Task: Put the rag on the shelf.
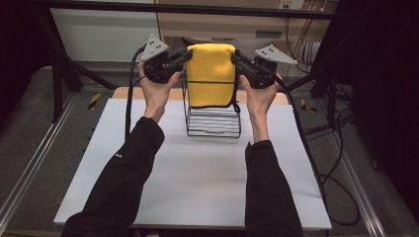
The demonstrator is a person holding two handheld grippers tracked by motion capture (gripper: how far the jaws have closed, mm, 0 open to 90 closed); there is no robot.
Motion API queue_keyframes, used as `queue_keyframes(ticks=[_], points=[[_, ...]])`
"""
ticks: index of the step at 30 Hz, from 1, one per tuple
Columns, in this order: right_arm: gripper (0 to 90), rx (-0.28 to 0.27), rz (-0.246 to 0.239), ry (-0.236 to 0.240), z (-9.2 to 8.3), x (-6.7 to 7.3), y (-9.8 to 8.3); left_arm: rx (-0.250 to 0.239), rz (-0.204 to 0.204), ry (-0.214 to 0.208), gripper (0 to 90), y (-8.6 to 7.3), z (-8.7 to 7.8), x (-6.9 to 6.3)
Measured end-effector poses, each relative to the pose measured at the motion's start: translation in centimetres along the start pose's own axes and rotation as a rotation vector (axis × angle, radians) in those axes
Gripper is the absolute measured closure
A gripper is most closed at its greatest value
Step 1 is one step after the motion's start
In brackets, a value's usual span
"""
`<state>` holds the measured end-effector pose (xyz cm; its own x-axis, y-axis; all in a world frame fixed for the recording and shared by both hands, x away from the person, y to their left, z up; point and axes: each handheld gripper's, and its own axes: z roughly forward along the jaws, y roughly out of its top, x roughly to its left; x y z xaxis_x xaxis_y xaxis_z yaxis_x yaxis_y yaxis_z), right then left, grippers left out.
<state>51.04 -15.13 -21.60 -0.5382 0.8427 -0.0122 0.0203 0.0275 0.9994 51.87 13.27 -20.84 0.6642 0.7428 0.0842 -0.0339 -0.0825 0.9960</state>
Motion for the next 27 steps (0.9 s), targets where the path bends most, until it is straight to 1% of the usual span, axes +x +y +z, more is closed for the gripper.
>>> queue_keyframes(ticks=[2,4,6,10,13,19,21,24,27], points=[[79.8,-0.010,0.002,0.006,-0.2,0.0,0.0,-0.011,0.005,-0.006,83.4,0.2,-0.3,-0.1],[79.8,-0.026,0.004,0.014,-0.5,0.1,0.3,-0.032,0.001,-0.014,83.4,0.5,-0.5,-0.2],[79.8,-0.039,0.005,0.021,-0.7,0.1,0.6,-0.040,0.001,-0.019,83.3,0.7,-0.8,-0.3],[79.7,-0.050,-0.013,0.024,-1.2,0.3,1.0,-0.045,0.013,-0.029,83.3,1.1,-1.3,-0.6],[79.6,-0.055,-0.018,0.030,-1.7,0.5,1.1,-0.051,0.020,-0.036,83.3,1.3,-1.6,-0.9],[79.2,-0.043,-0.040,0.035,-2.5,0.8,0.9,-0.031,0.035,-0.063,83.2,1.1,-2.4,-1.4],[79.1,-0.032,-0.046,0.034,-2.8,1.0,0.7,-0.008,0.036,-0.063,83.1,1.0,-2.5,-1.6],[79.1,-0.015,-0.065,0.033,-3.1,1.2,0.5,0.021,0.052,-0.060,83.0,0.8,-2.6,-1.8],[79.1,-0.007,-0.068,0.036,-3.4,1.3,0.3,0.025,0.049,-0.066,83.0,0.6,-2.8,-2.0]])
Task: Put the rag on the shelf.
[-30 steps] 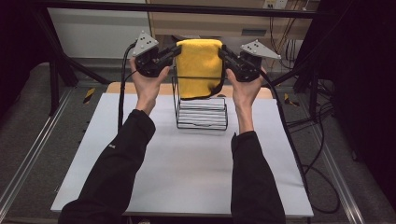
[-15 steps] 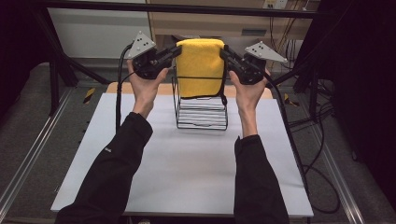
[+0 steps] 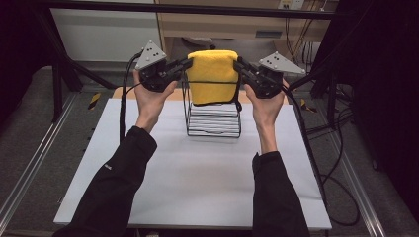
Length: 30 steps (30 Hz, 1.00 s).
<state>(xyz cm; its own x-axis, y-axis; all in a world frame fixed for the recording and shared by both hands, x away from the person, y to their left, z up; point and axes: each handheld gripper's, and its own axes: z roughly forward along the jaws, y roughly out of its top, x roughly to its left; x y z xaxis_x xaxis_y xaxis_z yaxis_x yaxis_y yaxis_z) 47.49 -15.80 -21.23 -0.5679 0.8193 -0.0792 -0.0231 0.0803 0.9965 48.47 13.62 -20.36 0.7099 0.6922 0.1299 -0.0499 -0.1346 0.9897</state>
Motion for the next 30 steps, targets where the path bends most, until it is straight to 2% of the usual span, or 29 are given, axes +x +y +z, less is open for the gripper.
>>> queue_keyframes(ticks=[6,12,18,23,30], points=[[78.7,0.038,-0.006,-0.005,-0.6,0.1,-0.5,0.026,0.016,-0.019,82.9,-0.4,0.0,-0.6],[78.5,0.065,-0.001,0.002,-1.3,0.4,-1.4,0.055,0.012,-0.033,82.6,-1.4,-0.2,-1.2],[78.1,0.098,-0.003,0.017,-1.9,0.8,-2.1,0.097,-0.024,-0.043,82.0,-2.2,-0.5,-1.7],[77.9,0.130,-0.005,0.034,-2.3,1.0,-2.6,0.138,-0.012,-0.048,81.3,-2.8,-0.9,-2.3],[77.5,0.163,-0.018,0.053,-2.7,1.1,-3.5,0.175,-0.045,-0.063,80.5,-4.0,-1.2,-2.6]])
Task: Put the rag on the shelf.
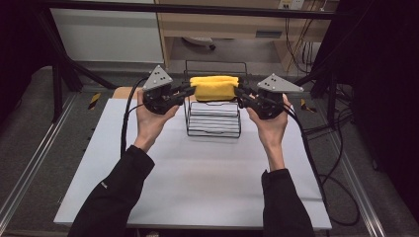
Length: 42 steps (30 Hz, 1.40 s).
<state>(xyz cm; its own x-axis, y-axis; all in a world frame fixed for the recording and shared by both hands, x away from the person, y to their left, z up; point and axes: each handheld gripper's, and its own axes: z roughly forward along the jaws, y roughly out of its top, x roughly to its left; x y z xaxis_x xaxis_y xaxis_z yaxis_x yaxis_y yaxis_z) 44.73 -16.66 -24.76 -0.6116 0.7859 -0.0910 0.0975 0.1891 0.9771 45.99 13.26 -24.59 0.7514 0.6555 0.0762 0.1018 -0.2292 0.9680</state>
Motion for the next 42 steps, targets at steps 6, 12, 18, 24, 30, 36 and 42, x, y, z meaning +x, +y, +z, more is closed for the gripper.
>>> queue_keyframes(ticks=[6,12,18,24,30,36,42], points=[[77.6,0.015,-0.010,0.006,0.1,0.1,-0.7,0.027,-0.013,-0.006,79.1,-0.6,0.1,-0.1],[77.8,0.014,-0.017,0.009,0.1,0.0,-1.0,0.021,-0.059,-0.031,62.7,0.6,-0.4,0.2],[77.6,0.022,-0.032,0.015,0.1,0.0,-1.2,0.037,-0.118,-0.062,62.6,2.0,-0.3,0.6],[77.4,0.027,-0.045,0.016,0.1,0.1,-1.3,0.135,-0.114,-0.111,73.1,0.8,0.7,0.1],[72.8,0.038,-0.053,0.023,0.0,0.3,-1.4,0.176,-0.084,-0.087,84.7,0.0,1.2,-0.3],[61.4,0.062,-0.039,0.041,-0.7,0.5,-1.2,0.182,-0.065,-0.078,84.9,-0.7,1.3,-0.3],[53.7,0.076,-0.010,0.071,-1.5,0.6,-1.3,0.186,-0.035,-0.065,83.2,-1.5,1.6,-0.5]])
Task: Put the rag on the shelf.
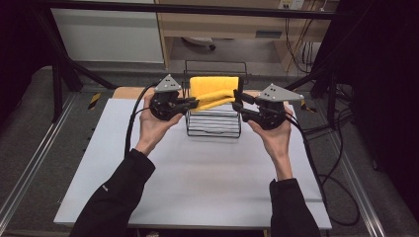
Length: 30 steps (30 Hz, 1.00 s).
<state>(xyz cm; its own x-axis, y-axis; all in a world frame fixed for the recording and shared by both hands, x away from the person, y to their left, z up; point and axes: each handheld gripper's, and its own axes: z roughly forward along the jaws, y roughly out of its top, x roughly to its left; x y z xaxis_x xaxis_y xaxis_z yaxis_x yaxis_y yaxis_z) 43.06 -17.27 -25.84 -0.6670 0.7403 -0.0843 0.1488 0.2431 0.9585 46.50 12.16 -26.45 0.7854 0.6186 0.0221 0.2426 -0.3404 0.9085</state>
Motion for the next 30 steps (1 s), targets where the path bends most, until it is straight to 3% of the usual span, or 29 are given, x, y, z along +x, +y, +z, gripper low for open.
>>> queue_keyframes(ticks=[6,11,16,19,22,26,30], points=[[51.7,-0.033,0.035,0.011,-0.8,0.2,0.1,0.051,0.033,0.007,78.6,-0.6,0.6,-0.4],[53.9,0.050,0.062,-0.048,0.6,-0.3,-0.5,0.050,0.016,0.000,72.8,-1.2,0.8,-0.3],[55.1,0.105,0.102,-0.068,2.5,-0.9,-2.3,0.040,-0.007,0.035,57.3,-1.8,0.4,0.4],[66.8,0.109,0.123,-0.076,3.2,-1.2,-3.3,0.039,-0.038,0.063,52.8,-2.3,0.5,1.0],[78.9,0.087,0.127,-0.090,3.3,-1.4,-3.8,0.027,-0.073,0.062,57.1,-2.6,1.0,1.4],[81.0,0.084,0.136,-0.104,3.7,-1.7,-3.9,0.029,-0.082,0.070,72.8,-2.7,2.2,1.3],[80.8,0.089,0.130,-0.122,4.0,-2.0,-4.0,0.026,-0.061,0.103,81.6,-2.8,2.9,1.2]])
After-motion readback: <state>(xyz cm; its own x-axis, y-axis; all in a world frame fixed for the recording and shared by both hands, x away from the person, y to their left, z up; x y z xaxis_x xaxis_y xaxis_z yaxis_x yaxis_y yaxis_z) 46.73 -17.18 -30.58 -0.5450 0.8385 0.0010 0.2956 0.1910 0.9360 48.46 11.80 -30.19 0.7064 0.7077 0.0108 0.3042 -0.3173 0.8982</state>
